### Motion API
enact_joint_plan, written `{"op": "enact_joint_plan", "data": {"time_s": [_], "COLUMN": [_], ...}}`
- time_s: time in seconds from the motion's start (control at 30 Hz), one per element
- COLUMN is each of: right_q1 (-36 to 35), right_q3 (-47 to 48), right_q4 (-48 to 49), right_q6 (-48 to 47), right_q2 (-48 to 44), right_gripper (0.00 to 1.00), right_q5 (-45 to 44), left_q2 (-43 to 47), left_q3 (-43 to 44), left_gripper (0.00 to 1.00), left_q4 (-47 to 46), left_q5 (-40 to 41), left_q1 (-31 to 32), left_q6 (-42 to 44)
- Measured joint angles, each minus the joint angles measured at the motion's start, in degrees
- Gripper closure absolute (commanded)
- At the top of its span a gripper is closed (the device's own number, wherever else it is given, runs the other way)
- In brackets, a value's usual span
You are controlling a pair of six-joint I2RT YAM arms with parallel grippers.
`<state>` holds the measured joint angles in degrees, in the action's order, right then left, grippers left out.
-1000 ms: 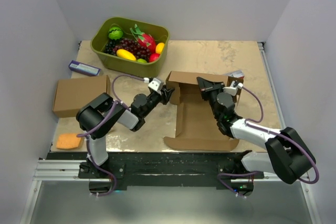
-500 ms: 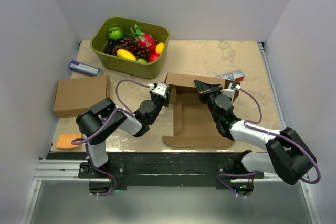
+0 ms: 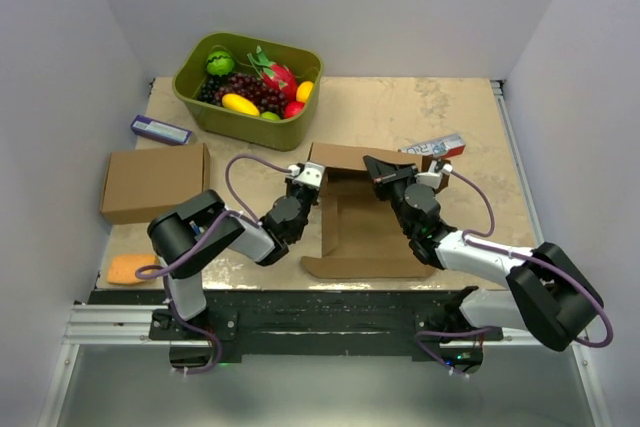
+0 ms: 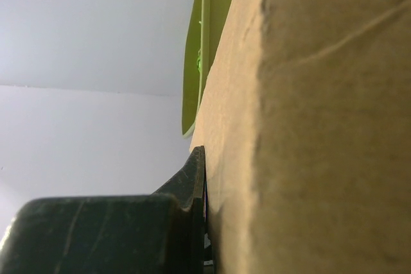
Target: Fold the paper box
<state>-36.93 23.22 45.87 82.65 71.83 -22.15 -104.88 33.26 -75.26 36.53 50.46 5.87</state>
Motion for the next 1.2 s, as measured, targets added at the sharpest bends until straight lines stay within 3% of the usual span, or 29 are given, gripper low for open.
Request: {"op": "enact_joint_plan", "data": {"time_s": [0.1,0.2,0.57,0.73,1.2], "right_q1": [-0.1,-0.4,-1.0,-1.0,-0.9], "right_q3": [0.0,0.0,0.0,0.0,0.1], "right_q4": [0.1,0.2,0.9,1.2,5.2], "right_q6": [0.1,0.0,-0.4,-0.6,-0.6], "right_q2": [0.0,0.0,0.0,0.1,2.9], "right_gripper": [1.0,1.0,1.0,1.0,1.0], "right_q5": [0.1,0.9,0.4,0.4,0.5], "left_q2": [0.0,0.5,2.0,1.6,-3.0], "left_q3": [-1.1,-4.1,-8.7,-8.3,-4.1], "left_gripper": [0.99,0.92,0.7,0.59,0.49], "left_q4": [-0.8,-3.4,-6.9,-6.8,-5.4], "left_q5": [-2.8,-7.1,-33.2,-39.8,-48.9], "left_q1": [-0.1,-1.1,-11.7,-14.4,-17.7], "left_q6": [0.9,0.8,-8.0,-10.0,-12.7]}}
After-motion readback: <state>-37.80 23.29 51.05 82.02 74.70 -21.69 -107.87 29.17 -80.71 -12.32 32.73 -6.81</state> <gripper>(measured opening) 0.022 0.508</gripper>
